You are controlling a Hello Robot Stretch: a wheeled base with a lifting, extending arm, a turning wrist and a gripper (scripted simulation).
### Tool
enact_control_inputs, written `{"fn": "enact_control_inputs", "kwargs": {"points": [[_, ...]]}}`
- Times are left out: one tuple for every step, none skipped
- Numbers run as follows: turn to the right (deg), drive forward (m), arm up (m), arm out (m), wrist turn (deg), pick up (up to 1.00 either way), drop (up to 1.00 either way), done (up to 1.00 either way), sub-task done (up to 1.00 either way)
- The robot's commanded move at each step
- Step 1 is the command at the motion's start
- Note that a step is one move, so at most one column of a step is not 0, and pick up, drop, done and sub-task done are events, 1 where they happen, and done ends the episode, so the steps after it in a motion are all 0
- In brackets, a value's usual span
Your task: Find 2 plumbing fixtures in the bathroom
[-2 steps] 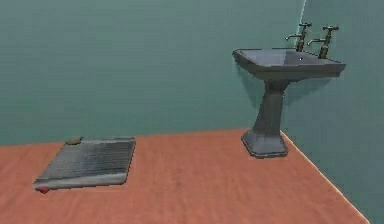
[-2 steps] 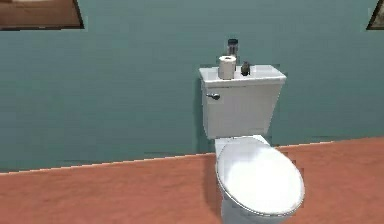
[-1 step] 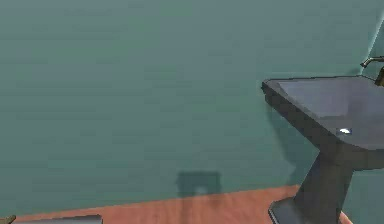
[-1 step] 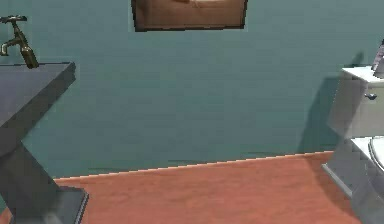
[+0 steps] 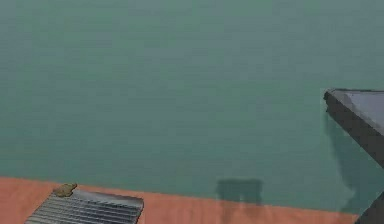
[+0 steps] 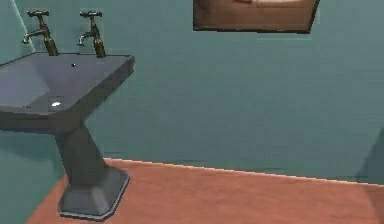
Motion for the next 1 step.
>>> {"fn": "enact_control_inputs", "kwargs": {"points": [[0.0, 0.10, 0.00, 0.00, 0.0, 0.00, 0.00, 0.00, 0.00]]}}
